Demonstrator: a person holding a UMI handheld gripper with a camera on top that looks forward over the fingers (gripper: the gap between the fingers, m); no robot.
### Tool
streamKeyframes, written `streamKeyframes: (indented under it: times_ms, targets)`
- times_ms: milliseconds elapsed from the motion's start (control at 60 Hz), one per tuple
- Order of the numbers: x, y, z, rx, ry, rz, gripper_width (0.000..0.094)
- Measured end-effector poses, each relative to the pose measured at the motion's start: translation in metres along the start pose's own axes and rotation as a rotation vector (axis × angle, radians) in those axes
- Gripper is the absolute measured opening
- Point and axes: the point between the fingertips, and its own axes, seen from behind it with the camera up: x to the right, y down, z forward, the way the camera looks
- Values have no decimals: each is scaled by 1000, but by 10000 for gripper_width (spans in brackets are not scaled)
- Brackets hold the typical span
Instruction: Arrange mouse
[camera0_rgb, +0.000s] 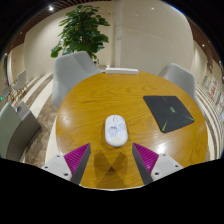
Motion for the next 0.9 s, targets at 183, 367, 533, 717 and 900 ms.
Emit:
streamKeyframes:
  times_ms: [183, 367, 533, 717, 900]
  targets:
    - [9, -19, 37, -4, 14, -2, 868]
    - [9, -34, 55, -7, 9, 5, 872]
    - [6, -41, 65, -12, -11, 11, 862]
    - [7, -44, 68, -34, -19, -11, 432]
    - [17, -73, 51, 18, -14, -13, 371]
